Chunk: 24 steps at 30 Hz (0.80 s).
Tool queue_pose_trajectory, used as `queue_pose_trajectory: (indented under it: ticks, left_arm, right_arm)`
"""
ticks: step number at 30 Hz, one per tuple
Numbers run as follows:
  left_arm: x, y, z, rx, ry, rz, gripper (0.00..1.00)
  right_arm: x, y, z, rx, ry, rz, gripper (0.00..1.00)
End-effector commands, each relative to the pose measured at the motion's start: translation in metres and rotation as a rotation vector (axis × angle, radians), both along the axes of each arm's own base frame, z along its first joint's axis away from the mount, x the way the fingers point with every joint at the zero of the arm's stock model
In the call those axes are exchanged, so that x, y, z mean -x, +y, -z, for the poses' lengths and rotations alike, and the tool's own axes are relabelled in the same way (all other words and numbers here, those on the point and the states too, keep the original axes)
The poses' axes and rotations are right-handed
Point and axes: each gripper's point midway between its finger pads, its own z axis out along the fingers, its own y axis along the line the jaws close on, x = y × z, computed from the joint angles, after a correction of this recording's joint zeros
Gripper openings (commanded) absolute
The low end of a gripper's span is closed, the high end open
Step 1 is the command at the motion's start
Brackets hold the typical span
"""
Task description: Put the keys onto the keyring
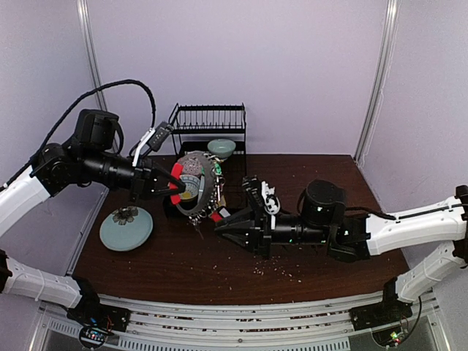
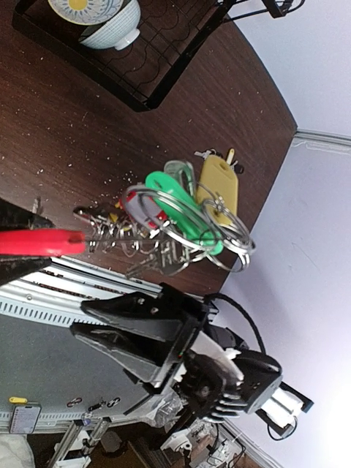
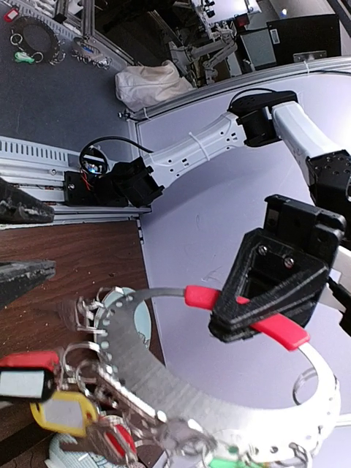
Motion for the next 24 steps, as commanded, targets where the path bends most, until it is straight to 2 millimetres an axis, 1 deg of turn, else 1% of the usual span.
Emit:
queue_pose_trajectory:
  ticks: [1,4,8,11,16,20,24]
  left_arm:
    - [-0.006,-0.003,-0.025,0.079,-0.077,-0.020,0.00]
    - [-0.005,-0.002,-0.028,0.085,-0.082,-0.020,0.00]
    - [-0.006,-0.003,-0.033,0.102,-0.097,-0.022,0.00]
    - [-0.008,-0.002,-0.034,0.105,-0.102,-0.030,0.00]
    - [-0.007,0.000,-0.038,0.110,-0.114,-0.040,0.00]
    - [-0.008,0.000,-0.038,0.109,-0.118,-0.043,0.00]
    - [-0.008,0.000,-0.037,0.110,-0.120,-0.043,0.00]
  right_arm:
    - [-0.012,0.011,-0.011,-0.078,-0.030,0.100,0.18]
    - [-0.024,0.015,-0.005,-0.060,-0.020,0.159,0.18]
    - [-0.038,0.016,0.004,-0.052,-0.061,0.241,0.18]
    - [-0.049,0.017,-0.002,-0.062,-0.093,0.301,0.16]
    - [-0.053,0.024,0.000,-0.057,-0.113,0.317,0.16]
    - [-0.054,0.027,-0.003,-0.063,-0.129,0.322,0.17]
    - [-0.061,0.024,-0.007,-0.073,-0.137,0.374,0.17]
